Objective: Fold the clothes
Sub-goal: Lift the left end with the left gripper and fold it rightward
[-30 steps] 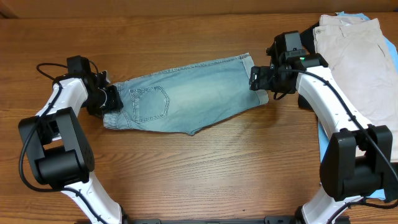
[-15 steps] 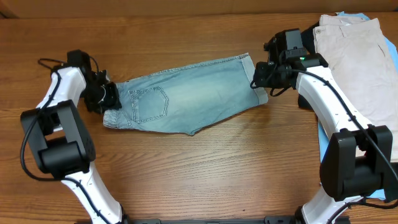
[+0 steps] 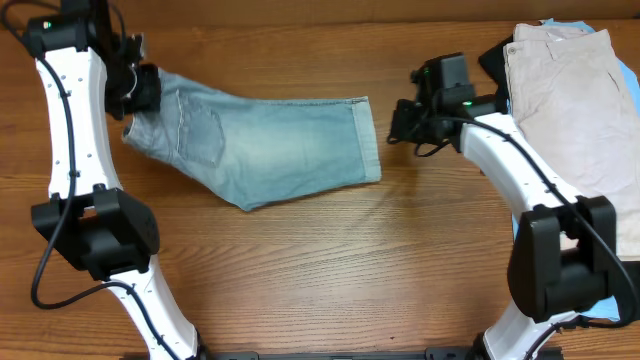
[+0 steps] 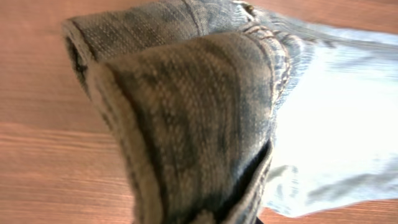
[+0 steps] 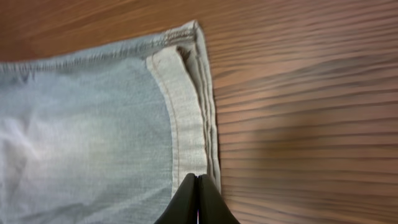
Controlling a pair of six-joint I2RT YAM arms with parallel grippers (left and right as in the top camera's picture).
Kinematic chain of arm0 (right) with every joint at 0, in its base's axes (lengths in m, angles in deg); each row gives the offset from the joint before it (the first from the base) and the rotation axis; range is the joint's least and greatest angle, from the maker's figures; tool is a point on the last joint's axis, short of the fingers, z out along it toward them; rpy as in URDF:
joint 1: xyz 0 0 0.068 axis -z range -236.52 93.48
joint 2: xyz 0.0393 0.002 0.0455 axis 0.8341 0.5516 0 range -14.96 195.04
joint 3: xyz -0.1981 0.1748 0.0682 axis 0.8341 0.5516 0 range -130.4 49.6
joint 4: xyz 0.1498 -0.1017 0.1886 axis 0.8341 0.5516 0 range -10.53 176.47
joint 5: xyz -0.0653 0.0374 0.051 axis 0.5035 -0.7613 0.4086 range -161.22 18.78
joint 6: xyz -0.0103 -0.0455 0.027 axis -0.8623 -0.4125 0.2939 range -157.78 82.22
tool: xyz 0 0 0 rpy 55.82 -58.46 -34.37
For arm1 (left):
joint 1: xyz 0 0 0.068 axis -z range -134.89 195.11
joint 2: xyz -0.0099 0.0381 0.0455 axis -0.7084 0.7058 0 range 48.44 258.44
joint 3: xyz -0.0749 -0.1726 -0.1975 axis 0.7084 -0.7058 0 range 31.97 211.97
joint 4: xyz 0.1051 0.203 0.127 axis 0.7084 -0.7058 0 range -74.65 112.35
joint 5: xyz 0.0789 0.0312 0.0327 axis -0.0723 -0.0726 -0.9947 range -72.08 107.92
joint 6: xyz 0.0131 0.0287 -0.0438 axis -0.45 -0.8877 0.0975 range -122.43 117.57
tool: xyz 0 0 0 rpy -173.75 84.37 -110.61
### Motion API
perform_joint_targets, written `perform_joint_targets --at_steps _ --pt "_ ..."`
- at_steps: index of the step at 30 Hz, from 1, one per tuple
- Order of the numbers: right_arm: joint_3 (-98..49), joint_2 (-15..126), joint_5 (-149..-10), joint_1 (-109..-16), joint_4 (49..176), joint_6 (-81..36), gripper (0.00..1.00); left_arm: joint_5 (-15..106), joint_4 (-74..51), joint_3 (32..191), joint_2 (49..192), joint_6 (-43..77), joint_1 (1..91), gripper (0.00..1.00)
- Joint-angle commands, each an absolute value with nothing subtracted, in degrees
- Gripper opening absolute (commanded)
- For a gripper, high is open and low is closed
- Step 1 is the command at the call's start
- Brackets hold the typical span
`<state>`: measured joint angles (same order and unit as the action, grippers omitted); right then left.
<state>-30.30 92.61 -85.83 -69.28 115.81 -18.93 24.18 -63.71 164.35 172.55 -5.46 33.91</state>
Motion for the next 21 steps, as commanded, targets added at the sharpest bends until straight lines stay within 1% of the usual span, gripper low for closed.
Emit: perform_joint_targets --at_steps 1,5,8,16,21 --pt "-29.7 94.6 -86.6 -72.0 114.6 -14.7 0.04 23.9 -64.4 169.6 172.0 -6.7 37.7 0.04" --pt "-29.8 95.0 -87.7 -73.3 112.9 -12.6 0.04 23.7 -63.7 169.7 172.6 -6.5 43.0 0.04" --pt "-30.8 94.6 -89.9 -72.8 113.0 -12.2 0.04 21.7 -61.9 169.7 174.1 -3.7 47.4 0.04" --pt "-34.2 89.5 -93.4 -67.0 117.1 -12.3 0.04 19.8 -56.7 169.7 180.4 1.9 57.5 0.04" --pt "-34.8 84.5 -93.4 -63.2 119.4 -12.6 0.04 20.0 -53.4 169.7 184.4 4.0 62.6 0.07"
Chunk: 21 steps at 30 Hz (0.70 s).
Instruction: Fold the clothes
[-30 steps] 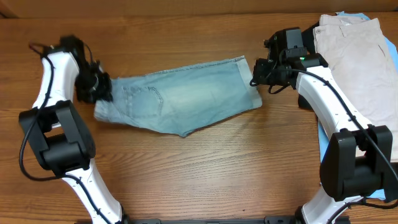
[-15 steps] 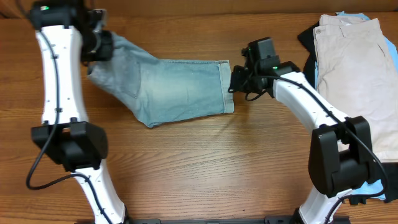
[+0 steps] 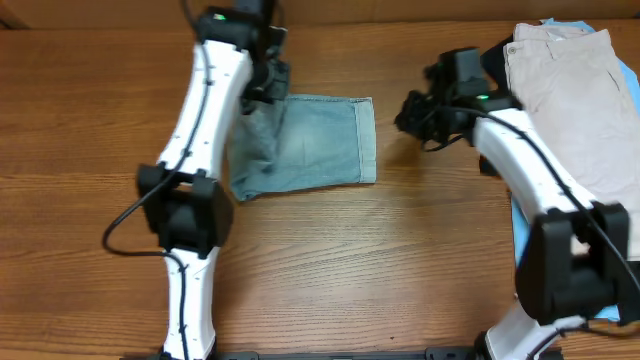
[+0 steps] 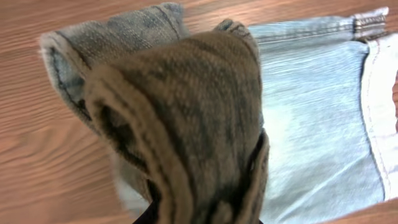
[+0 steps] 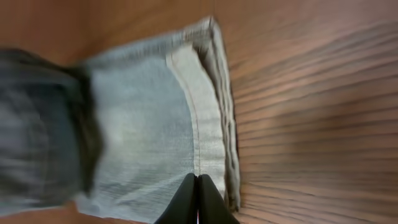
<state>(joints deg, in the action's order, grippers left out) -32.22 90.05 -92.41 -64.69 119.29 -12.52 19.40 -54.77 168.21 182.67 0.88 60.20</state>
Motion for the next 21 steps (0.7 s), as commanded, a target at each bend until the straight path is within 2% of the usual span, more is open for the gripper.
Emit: perform_joint_targets --at_steps 1,5,7,8,10,11,21 --pt "-34.8 83.6 -93.4 -62.6 119.6 -12.7 0.04 20.2 -52.5 169.7 185.0 4.1 63.6 0.07" --pt "-34.8 81.1 -93.4 -60.8 120.4 -13.4 0.04 23.8 -48.7 169.7 186.6 4.1 67.3 0.16" --pt "-34.8 80.7 -93.2 -60.1 120.8 -13.8 0.04 25.6 -47.3 169.7 186.8 4.1 69.1 0.29" --pt "-34.8 80.7 -93.2 -59.7 121.0 -13.8 0.04 25.9 -46.7 169.7 186.8 4.0 70.0 0.42" --pt "-34.8 80.7 -93.2 -59.2 121.4 -13.8 0.04 25.9 -46.0 169.7 186.8 4.0 71.6 0.89" --pt "-34.8 80.7 -93.2 -59.0 121.6 -13.8 0.04 25.9 -45.8 169.7 186.8 3.9 72.3 1.00" --pt "-34.8 80.7 -93.2 -57.1 122.9 -14.4 0.04 25.9 -51.1 169.7 186.8 -3.8 74.3 1.00"
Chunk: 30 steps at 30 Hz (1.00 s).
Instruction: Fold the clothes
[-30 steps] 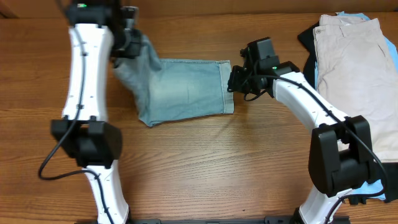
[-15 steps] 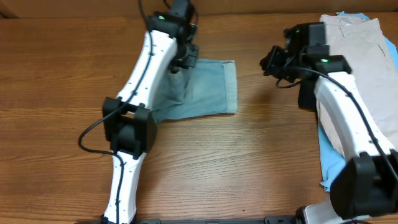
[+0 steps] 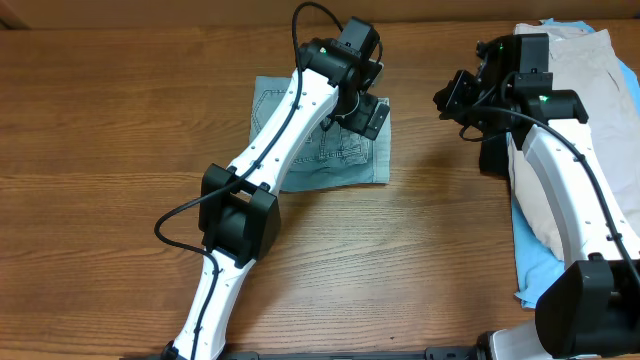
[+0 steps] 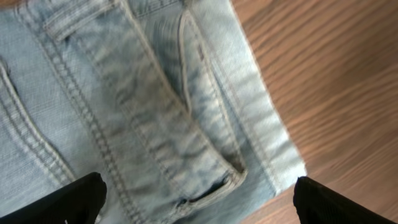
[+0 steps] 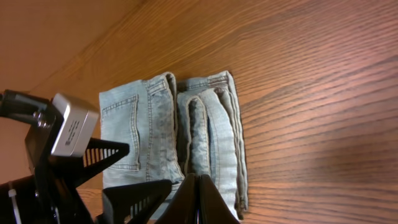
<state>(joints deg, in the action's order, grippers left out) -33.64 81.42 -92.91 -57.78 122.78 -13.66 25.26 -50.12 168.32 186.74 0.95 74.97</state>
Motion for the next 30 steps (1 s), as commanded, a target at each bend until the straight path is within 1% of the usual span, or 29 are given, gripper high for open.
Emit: perform_joint_targets --at_steps 1,8,18,21,27,29,30 --pt "-34.8 80.7 -93.2 -57.1 123.0 -14.9 0.04 25.9 -51.9 169.7 186.8 -5.9 74.4 0.99" --pt "-34.8 80.7 -90.8 -57.1 124.9 -15.5 0.04 25.7 -53.2 168.7 187.3 -19.9 75.3 1.00" --pt "-34.8 80.7 -88.5 -57.1 127.7 -15.7 0.04 14.4 -57.6 162.2 189.4 -33.5 77.0 1.00" --pt "-34.8 80.7 -87.8 -57.1 128.1 -15.7 0.04 14.5 -57.1 158.9 189.7 -35.5 76.5 1.00" --pt "-34.8 80.7 -87.8 -57.1 128.2 -15.7 0.04 14.5 -55.0 152.8 189.7 -35.6 75.8 0.99" --pt "-34.8 80.7 -87.8 -57.1 128.2 -15.7 0.04 14.5 -52.8 150.9 189.7 -35.7 75.8 0.95" --pt "-34.8 80.7 -87.8 -57.1 128.2 -15.7 0.04 14.5 -51.6 150.1 189.7 -35.6 75.8 0.91"
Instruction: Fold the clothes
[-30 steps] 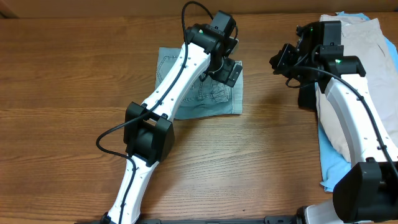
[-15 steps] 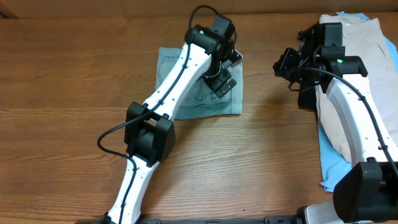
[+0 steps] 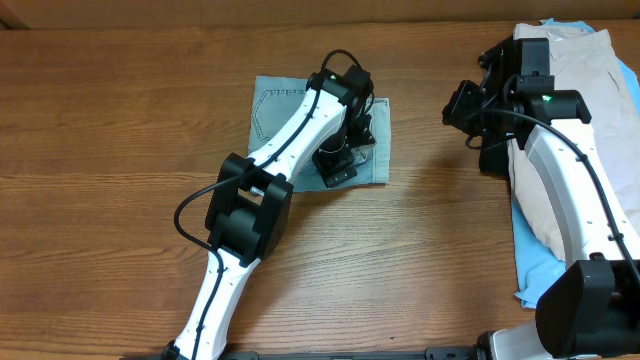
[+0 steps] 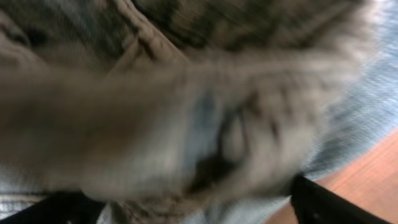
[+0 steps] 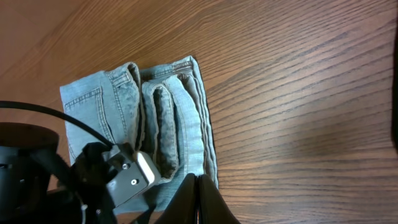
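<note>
The light-blue denim shorts [image 3: 290, 115] lie folded into a small square at the table's back middle. The right wrist view shows the shorts [image 5: 118, 112] with a rolled fold along their right side. My left gripper [image 3: 338, 165] is down on the shorts' front right part. Its fingers [image 4: 323, 202] sit wide apart at the frame's bottom corners, open, with blurred denim [image 4: 186, 93] filling the left wrist view. My right gripper [image 3: 462, 108] hangs to the right of the shorts, well apart from them. The right gripper [image 5: 198, 186] is shut and holds nothing.
A stack of beige trousers [image 3: 570, 100] lies at the right edge on a blue cloth [image 3: 530, 260]. My right arm's base stands in front of it. My left arm reaches across the table's middle from the front.
My left gripper, still open, has moved from the shorts' back right edge to their front right part and is much closer to the cloth. The right gripper has hardly moved.
At first the shorts lay spread out, my left gripper shut on the waistband end and my right one shut at the hem. Then the waistband was over the middle. Then the shorts lay folded, left gripper open above, right gripper drawn back. Now the left gripper is low on the fold.
</note>
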Controlling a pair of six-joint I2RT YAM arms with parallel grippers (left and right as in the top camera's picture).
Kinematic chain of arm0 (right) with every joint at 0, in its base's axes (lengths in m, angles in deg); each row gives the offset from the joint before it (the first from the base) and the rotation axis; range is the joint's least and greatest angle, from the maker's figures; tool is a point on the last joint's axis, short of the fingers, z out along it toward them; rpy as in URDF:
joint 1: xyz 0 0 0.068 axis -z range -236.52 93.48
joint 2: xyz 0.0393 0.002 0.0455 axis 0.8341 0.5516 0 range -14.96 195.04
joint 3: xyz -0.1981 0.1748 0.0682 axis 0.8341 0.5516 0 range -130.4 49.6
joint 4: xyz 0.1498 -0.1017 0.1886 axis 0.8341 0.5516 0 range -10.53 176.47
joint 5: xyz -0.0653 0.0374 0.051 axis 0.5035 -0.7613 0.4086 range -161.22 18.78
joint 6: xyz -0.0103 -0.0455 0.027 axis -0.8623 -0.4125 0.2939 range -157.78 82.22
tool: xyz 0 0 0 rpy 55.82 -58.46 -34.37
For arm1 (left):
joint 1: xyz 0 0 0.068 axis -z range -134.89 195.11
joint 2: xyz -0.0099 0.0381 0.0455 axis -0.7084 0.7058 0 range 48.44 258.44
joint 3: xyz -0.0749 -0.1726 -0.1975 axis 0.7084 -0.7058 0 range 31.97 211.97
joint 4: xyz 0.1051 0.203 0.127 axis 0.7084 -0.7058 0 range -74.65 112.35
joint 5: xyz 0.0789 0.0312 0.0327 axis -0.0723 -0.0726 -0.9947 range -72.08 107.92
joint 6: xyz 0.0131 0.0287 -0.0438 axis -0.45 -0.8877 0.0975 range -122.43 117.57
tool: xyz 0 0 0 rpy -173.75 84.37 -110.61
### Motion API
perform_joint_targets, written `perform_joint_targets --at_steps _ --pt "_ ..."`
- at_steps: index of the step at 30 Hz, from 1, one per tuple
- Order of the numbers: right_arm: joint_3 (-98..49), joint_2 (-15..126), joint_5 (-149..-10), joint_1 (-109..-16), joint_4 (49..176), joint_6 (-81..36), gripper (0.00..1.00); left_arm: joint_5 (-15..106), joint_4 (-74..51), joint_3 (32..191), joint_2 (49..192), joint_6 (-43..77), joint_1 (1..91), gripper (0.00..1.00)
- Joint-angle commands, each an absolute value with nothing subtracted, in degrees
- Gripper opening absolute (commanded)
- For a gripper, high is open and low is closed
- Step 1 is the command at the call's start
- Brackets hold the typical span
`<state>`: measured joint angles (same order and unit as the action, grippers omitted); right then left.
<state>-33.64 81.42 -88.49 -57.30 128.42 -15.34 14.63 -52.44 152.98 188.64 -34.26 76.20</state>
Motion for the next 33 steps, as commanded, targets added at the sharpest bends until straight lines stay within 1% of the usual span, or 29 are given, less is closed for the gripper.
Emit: perform_joint_targets --at_steps 1,4,5,6,7,8,10,12,15,18,20,24,29,33 --pt "-34.8 80.7 -87.8 -57.1 128.2 -15.7 0.04 14.5 -50.3 149.1 189.7 -35.6 75.8 0.86" --pt "-34.8 80.7 -87.8 -57.1 128.3 -15.7 0.04 12.6 -45.0 145.7 189.7 -32.6 75.1 0.68" --pt "-34.8 80.7 -87.8 -57.1 128.4 -15.7 0.04 11.3 -43.4 144.7 189.7 -30.8 74.8 0.61" --pt "-34.8 80.7 -87.8 -57.1 128.5 -15.7 0.04 9.8 -41.8 143.6 189.7 -29.0 74.3 0.51" --pt "-34.8 80.7 -87.8 -57.1 128.5 -15.7 0.04 8.3 -40.3 142.7 189.7 -26.7 73.8 0.44" --pt "-34.8 80.7 -87.8 -57.1 128.5 -15.7 0.04 7.1 -38.9 141.9 189.7 -24.3 73.1 0.39" --pt "-34.8 80.7 -87.8 -57.1 128.5 -15.7 0.04 5.8 -36.8 140.7 189.7 -19.0 71.3 0.34" --pt "-34.8 80.7 -87.8 -57.1 128.5 -15.7 0.04 5.5 -35.5 140.4 189.7 -12.7 68.7 0.25" --pt "-34.8 80.7 -87.8 -57.1 128.5 -15.7 0.04 5.5 -34.8 140.4 189.7 -2.5 64.2 0.16" --pt "-34.8 80.7 -87.8 -57.1 128.5 -15.7 0.05 6.0 -34.7 140.4 189.7 8.3 58.1 0.13" --pt "-34.8 80.7 -87.8 -57.1 128.5 -15.7 0.05 7.1 -34.3 140.4 189.7 12.2 53.9 0.11" --pt "-34.8 80.7 -87.7 -57.1 128.3 -15.7 0.05 9.5 -30.6 140.4 189.7 12.6 45.3 0.06" --pt "-34.8 80.7 -87.8 -57.1 128.3 -15.6 0.05 11.1 -23.6 140.4 189.7 13.1 36.8 0.04" --pt "-34.8 80.7 -87.8 -57.1 128.3 -15.6 0.05 17.0 -16.7 140.4 189.7 13.4 31.7 0.05"
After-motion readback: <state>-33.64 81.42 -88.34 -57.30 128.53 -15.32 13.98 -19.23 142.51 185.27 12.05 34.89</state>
